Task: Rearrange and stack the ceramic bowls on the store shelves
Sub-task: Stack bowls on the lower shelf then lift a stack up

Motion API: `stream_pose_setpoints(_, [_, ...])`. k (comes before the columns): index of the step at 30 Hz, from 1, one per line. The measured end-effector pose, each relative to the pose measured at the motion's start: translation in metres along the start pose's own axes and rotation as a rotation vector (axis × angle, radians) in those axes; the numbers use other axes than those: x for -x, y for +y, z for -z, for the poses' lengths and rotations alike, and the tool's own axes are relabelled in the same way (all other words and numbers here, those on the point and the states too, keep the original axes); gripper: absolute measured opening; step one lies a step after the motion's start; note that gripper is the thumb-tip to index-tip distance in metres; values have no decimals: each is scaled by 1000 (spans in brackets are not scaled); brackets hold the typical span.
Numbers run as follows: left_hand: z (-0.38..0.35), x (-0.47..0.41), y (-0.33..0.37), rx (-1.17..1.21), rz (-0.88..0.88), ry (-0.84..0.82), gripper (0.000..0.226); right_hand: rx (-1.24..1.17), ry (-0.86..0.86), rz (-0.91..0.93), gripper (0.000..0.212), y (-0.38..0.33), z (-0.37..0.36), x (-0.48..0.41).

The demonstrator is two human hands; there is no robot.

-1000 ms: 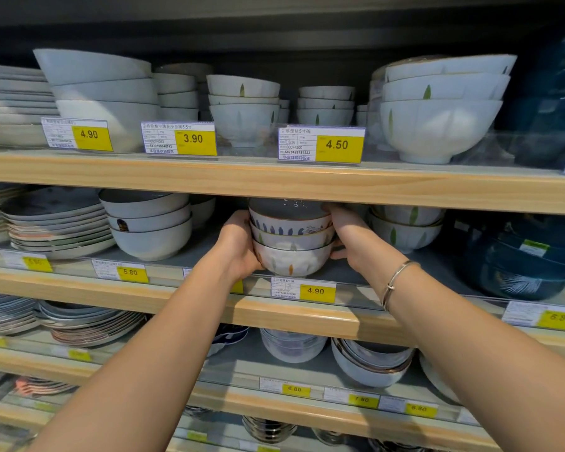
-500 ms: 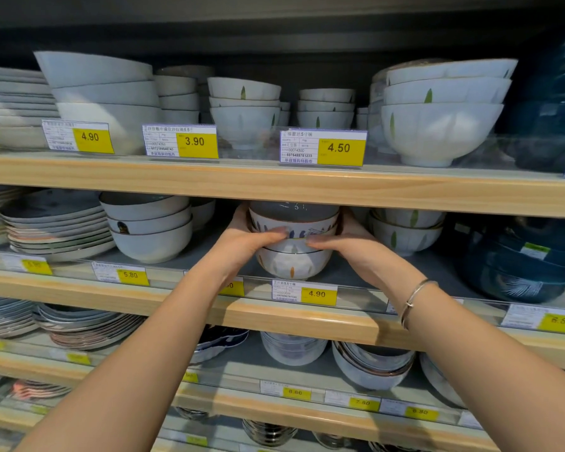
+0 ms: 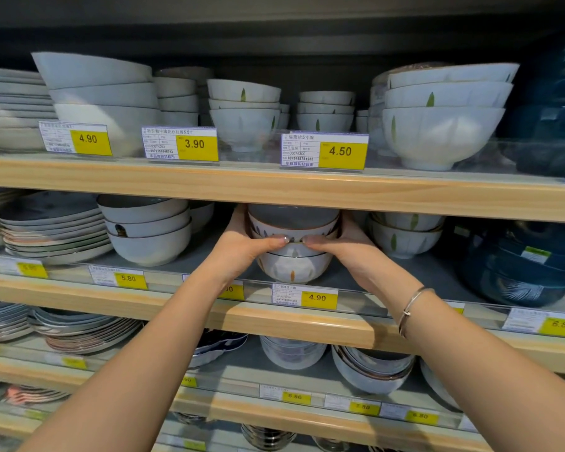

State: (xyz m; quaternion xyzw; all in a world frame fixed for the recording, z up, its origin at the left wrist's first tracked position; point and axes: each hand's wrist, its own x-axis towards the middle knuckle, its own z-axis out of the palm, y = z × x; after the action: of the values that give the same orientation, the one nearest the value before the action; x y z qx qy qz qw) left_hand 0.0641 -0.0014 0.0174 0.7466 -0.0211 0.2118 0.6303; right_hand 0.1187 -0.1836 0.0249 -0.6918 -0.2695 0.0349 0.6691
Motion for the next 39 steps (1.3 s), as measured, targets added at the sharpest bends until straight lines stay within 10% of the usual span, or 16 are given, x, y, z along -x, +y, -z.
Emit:
stream_pose_setpoints(20, [-50,-13,19,19,-4,11,62,227,62,-81,67,-16,43,-5])
stream_pose_setpoints(39, [-49,-20,-4,41,9,-34,103,418,66,-61,67,-16,36,-2])
